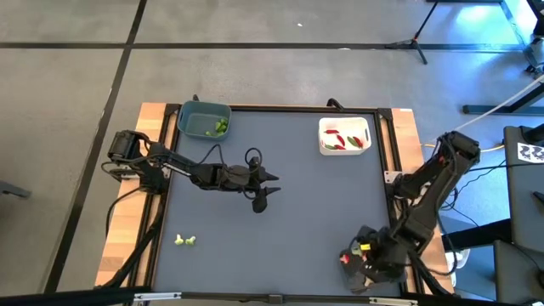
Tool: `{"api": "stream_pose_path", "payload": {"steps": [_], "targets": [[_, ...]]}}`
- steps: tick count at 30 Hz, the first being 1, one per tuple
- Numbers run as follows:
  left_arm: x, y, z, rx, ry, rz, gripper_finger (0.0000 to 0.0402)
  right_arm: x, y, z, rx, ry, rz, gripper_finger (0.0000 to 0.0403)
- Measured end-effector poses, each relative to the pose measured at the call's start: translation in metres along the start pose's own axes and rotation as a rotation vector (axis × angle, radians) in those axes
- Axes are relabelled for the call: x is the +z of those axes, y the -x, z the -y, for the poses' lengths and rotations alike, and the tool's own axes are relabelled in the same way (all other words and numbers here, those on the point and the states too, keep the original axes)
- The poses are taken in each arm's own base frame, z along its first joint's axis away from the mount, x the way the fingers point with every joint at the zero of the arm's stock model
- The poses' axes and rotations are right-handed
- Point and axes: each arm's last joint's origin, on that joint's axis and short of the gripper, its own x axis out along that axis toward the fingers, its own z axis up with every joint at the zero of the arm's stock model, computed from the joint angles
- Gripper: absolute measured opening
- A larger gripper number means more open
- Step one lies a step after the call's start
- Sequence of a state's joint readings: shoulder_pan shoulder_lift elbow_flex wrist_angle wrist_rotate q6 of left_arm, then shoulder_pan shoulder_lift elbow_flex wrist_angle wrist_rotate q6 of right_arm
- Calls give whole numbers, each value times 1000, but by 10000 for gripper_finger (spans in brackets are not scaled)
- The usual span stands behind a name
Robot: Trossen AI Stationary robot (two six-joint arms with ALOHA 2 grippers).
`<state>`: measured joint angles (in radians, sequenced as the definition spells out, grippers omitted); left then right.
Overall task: Sort produce into baskets
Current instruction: Put the brown mushroom into the black bin, then put the green mushroom into the black bin
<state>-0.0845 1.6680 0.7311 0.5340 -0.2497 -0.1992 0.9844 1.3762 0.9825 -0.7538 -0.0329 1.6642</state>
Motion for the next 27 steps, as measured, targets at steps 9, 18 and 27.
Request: {"api": "stream_pose_path", "payload": {"steps": [9,18,27], "targets": [[0,0,0,0,0,-1,170,2,-36,-1,-133,68,7,10],[0,0,0,0,2,-1,170,2,-44,-5,-112,88,-3,99],[-1,1,3,-11,2,-3,170,17,0,-3,-3,8,-301,164]]}}
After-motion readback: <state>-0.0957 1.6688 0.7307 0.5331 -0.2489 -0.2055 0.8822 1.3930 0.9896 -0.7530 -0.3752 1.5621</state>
